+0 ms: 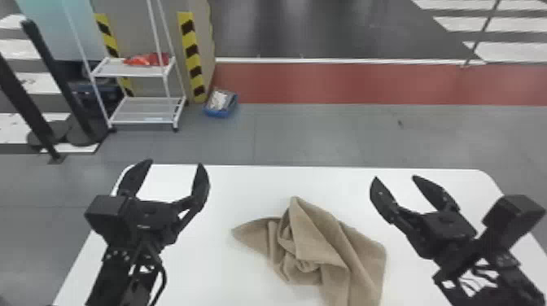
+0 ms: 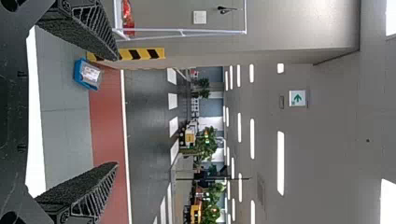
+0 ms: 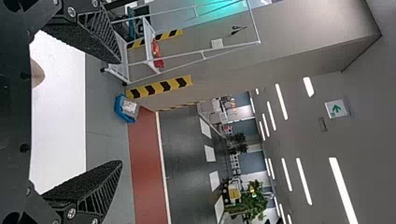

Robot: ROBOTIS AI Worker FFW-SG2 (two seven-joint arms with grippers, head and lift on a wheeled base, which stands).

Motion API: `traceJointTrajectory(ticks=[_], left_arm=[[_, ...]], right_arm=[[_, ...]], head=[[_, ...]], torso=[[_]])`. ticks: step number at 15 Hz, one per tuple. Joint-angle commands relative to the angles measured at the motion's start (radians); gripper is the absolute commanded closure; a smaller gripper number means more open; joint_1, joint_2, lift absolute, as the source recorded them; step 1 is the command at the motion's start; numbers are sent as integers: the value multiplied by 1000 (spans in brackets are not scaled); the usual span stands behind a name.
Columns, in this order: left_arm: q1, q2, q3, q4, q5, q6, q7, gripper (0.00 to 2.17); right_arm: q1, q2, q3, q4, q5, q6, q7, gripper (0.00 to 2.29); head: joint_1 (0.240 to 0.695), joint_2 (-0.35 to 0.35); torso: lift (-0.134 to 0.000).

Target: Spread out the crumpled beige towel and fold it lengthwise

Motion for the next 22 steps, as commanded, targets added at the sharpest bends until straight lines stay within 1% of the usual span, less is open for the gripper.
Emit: traceJointTrajectory(ticks=[1,14,15,17,19,21,22], left_arm=[[0,-1,-1,-1,3,0,0,90],[0,-1,1,1,3,0,-3,90],[0,-1,1,1,3,-3,-3,90],[0,-1,1,2,4,-3,-3,90],[0,-1,-4,5,4,-3,-1,90],[3,-1,-5,7,4,-3,-3,90],[6,-1,-7,9,3,-3,-3,90]], right_arm=[[-3,1,0,0,1,3,0,130],[-3,1,0,-1,-11,9,5,134],[-3,1,-2,2,-8,21,20,167],[7,1,4,16,1,24,88,181],[36,1,26,24,41,21,152,181],[79,1,49,30,90,18,161,181],[97,1,53,37,96,21,170,194]], head=[[695,5],[695,5],[695,5],[695,10],[695,25],[695,51],[695,57]], torso=[[0],[0],[0],[0],[0],[0],[0]])
